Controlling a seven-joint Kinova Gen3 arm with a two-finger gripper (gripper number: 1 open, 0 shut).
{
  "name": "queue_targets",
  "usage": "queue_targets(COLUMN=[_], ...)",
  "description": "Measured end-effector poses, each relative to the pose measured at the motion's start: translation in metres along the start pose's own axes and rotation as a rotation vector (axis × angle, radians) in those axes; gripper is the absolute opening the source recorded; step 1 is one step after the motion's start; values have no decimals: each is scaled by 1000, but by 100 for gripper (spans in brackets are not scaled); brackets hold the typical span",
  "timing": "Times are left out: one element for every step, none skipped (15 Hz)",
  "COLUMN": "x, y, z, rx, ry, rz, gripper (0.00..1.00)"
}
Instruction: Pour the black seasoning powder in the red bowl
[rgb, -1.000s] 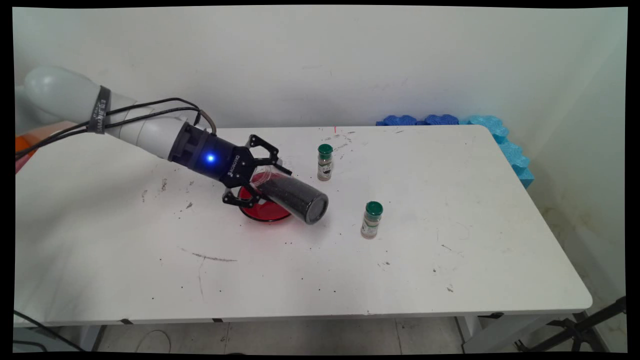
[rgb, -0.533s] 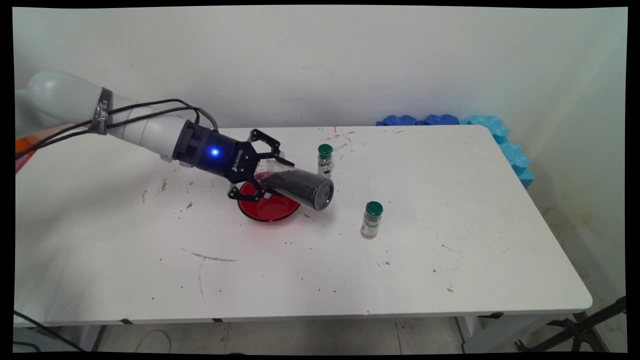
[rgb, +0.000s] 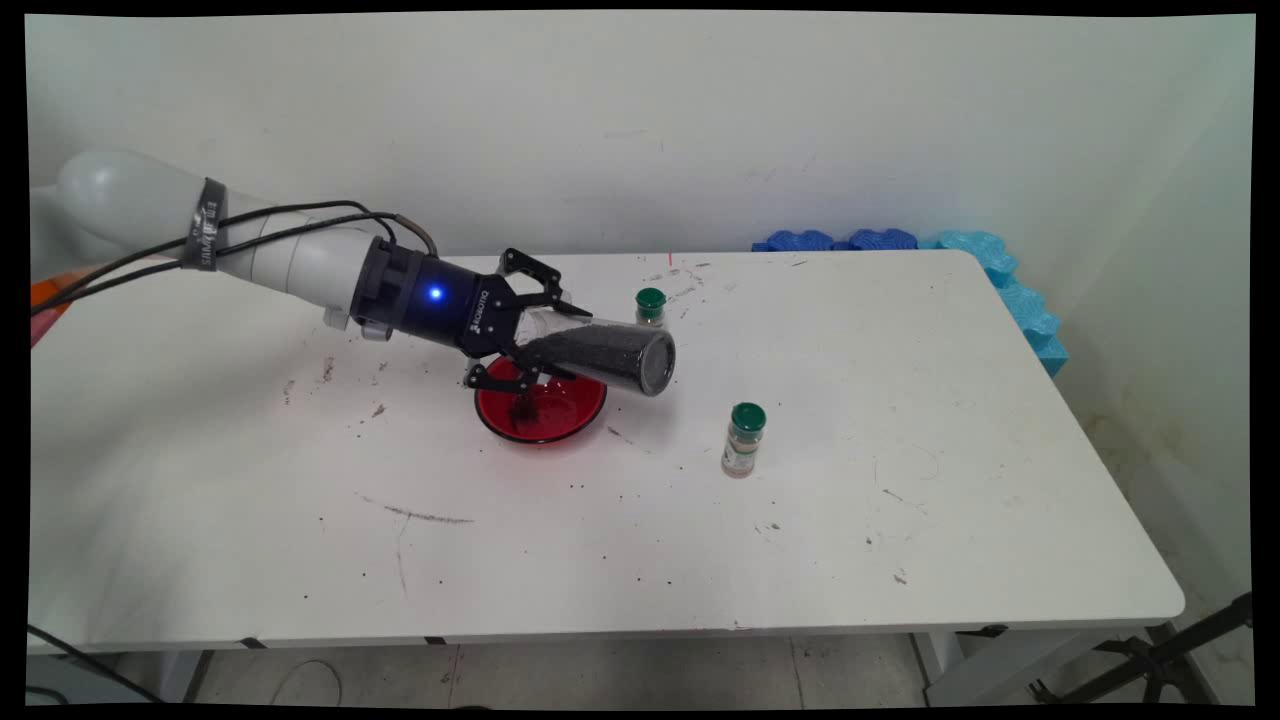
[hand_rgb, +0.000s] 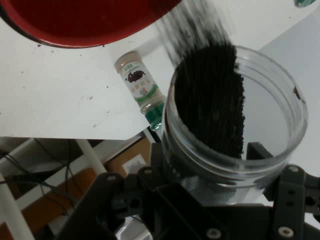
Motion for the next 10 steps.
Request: queue_targets(x=[0,1,1,2,2,2,2,2,2,2], y=[0,0,0,0,0,0,0,1,1,2], z=[0,0,0,0,1,1,1,1,1,1], rx=[-7,-13,-18,-23,-28,-32,-37,-45,-51,-58], ry=[-1,-2,-2,-3,-4,-5,-5,-6,-7,-10], rz=[-14,-26,-36,-47,-56,-65,-74,-89,-101,-114], gripper=[0,0,0,0,0,0,0,0,0,0])
